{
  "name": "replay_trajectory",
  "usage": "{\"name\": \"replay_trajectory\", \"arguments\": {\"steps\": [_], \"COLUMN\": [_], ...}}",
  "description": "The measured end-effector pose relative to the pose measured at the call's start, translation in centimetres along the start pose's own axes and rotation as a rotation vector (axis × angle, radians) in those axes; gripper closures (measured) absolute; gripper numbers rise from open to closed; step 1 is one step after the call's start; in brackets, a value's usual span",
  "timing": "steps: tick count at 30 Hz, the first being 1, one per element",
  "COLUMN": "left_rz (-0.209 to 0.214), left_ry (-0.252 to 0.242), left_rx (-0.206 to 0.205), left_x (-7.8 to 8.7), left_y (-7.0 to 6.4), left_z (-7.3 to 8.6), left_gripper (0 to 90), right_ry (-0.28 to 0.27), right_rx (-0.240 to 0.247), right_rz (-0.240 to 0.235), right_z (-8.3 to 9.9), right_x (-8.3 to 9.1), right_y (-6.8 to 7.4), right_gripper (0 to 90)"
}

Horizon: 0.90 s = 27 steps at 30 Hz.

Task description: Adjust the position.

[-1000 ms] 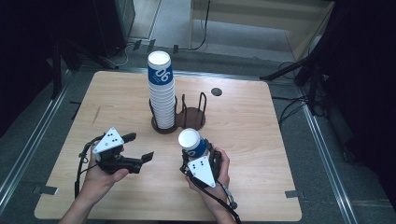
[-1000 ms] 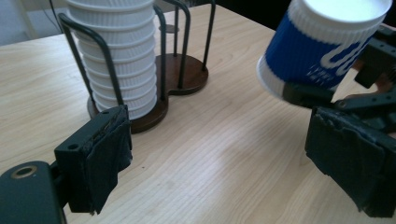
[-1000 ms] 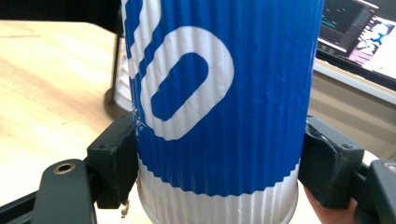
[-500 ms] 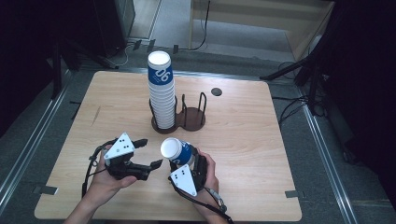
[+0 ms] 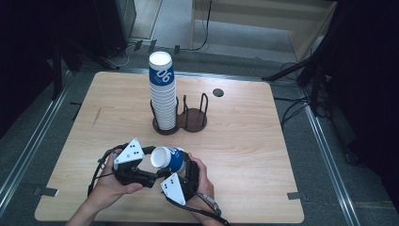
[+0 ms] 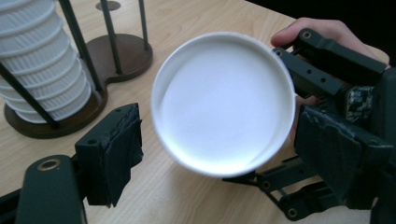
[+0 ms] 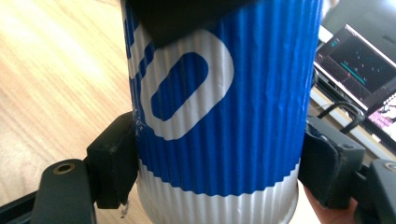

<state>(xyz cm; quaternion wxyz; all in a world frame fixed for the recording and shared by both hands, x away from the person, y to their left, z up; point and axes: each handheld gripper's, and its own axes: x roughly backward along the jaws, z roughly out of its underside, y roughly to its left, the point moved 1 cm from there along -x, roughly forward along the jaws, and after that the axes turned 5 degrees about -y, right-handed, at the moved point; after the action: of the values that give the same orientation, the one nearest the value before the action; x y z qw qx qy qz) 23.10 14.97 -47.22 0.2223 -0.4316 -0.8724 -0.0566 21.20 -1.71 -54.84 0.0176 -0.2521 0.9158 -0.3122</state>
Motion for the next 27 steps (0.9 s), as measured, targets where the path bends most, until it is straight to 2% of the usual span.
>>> {"name": "replay_trajectory", "arguments": {"steps": [2,7,11,13,20,24,27], "left_rz": [0.002,0.009,0.03,0.031,0.047,0.02,-0.037], "left_ry": [0.013,0.021,0.018,0.014,-0.017,-0.057,-0.101], "left_rx": [-0.002,0.012,0.019,0.014,0.062,0.067,0.073], "left_x": [-0.1,0.0,0.0,0.1,0.3,0.9,1.3], "left_y": [0.0,0.3,0.5,0.5,1.0,1.5,1.9], "left_z": [0.1,0.2,0.3,0.3,0.4,0.4,0.5], "left_gripper": [16.7,25.9,27.8,28.4,29.1,29.1,29.1], "right_ry": [-0.005,-0.021,-0.018,-0.015,-0.043,-0.061,-0.064], "right_rx": [0.006,0.027,0.024,0.028,0.008,-0.021,-0.058], "right_rz": [-0.011,-0.019,-0.026,-0.014,-0.024,-0.02,-0.018], "right_z": [0.0,0.0,0.0,-0.1,-0.3,-0.6,-0.7], "right_x": [0.0,0.1,0.0,-0.1,0.5,0.8,1.0], "right_y": [0.3,0.6,0.7,0.8,0.1,-0.5,-1.1], "right_gripper": [22.8,22.4,18.3,16.5,10.8,6.5,4.6]}}
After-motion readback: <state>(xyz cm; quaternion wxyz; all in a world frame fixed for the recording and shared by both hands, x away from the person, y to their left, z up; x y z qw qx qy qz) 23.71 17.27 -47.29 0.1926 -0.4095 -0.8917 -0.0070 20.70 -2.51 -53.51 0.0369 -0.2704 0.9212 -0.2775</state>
